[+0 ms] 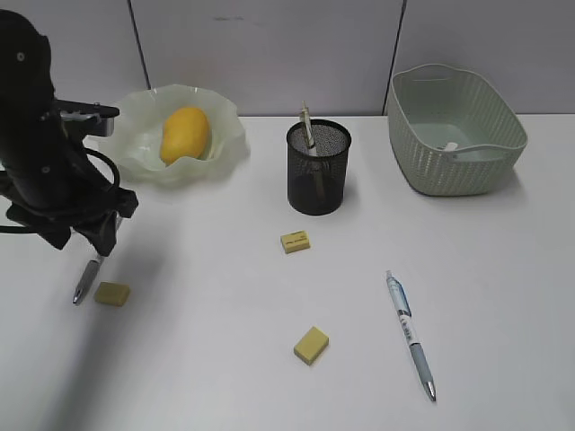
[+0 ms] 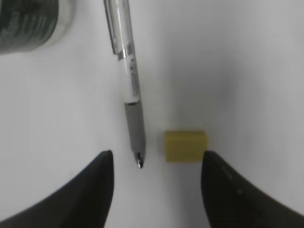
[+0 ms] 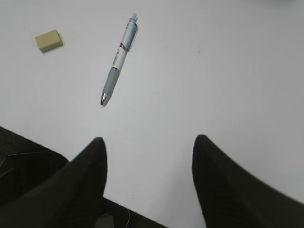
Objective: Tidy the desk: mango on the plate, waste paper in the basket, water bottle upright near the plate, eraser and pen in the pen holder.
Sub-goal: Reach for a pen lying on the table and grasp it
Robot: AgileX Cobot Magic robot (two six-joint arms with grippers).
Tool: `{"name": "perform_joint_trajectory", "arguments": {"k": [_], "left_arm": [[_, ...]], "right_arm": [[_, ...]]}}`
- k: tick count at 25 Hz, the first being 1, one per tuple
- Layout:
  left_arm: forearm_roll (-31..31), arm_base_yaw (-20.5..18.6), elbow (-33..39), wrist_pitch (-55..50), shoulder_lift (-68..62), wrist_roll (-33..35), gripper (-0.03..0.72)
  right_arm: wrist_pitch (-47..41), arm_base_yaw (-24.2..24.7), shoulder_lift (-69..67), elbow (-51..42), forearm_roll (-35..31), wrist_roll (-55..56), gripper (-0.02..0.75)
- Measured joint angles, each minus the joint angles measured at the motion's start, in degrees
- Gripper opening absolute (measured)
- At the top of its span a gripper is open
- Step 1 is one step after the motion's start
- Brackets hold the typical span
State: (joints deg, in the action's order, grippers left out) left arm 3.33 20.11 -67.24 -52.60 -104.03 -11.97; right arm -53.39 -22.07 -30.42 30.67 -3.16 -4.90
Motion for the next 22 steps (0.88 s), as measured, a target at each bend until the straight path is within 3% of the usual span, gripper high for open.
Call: {"name": "perform_joint_trajectory", "arguments": {"k": [22], "left_arm": [[0.1,-3.2,-10.5,-3.0,-12.5,5.4,0.407]], "right_arm": [[0.1,0.0,0.0,0.0,0.0,0.0,0.459]]}}
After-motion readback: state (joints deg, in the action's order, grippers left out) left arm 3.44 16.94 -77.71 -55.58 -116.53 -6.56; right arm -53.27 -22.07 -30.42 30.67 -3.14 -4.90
